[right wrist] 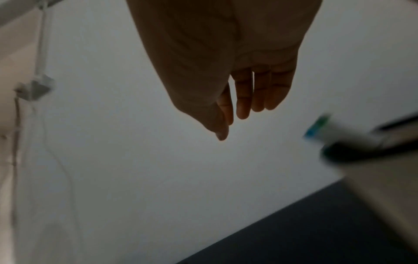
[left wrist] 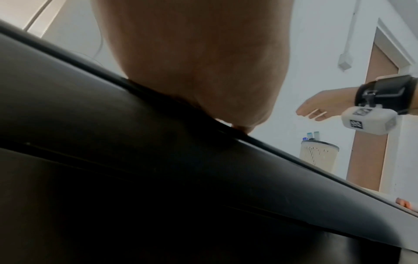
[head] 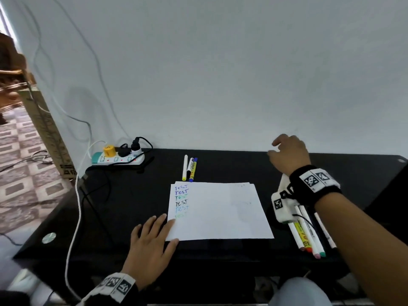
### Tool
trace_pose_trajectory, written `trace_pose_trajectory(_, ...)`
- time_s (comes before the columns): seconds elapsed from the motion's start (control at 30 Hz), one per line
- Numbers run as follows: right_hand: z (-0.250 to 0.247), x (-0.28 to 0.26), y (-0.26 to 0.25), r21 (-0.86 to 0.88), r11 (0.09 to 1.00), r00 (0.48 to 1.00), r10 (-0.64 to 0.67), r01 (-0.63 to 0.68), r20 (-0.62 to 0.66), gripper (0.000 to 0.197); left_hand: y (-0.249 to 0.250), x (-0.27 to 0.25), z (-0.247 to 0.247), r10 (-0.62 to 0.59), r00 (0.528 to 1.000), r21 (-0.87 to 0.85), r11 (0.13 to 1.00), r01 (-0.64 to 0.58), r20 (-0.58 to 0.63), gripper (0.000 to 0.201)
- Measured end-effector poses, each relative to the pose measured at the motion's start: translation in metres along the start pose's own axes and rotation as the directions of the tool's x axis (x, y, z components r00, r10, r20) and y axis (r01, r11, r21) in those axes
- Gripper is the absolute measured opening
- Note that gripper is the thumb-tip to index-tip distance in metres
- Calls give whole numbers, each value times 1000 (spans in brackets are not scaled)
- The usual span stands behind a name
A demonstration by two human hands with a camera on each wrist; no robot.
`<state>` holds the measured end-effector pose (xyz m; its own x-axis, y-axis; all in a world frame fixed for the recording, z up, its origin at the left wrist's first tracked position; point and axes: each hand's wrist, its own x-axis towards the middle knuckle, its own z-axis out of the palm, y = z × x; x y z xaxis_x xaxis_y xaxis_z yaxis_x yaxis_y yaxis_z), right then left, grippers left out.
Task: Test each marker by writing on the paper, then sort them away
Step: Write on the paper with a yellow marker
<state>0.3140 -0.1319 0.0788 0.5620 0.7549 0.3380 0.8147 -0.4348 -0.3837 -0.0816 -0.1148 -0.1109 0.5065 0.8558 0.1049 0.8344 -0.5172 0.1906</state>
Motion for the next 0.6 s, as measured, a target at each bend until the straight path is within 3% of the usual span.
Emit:
trace_pose_trajectory(0.1,48,-6,-60,122,992,974,-48,21,221,22,2,0,2,-10,1000,19,1000,10,4,63)
trace_pose_trajectory(0.23,128,-5,-122,141,988,856,-21,-61,516,36,-2,2,4,7,1000,12,1000,-7,11,63)
trace_pose_trajectory(0.37,174,-4,-154,142,976,802,50,-166,595,31,-5,2,3,23,998,-4,1000,-22,56,65)
trace_pose_trajectory(0.6,199,11,-159,121,967,810,117,-226,575,26,-6,4,4,25,999,-8,1000,-25,32,61)
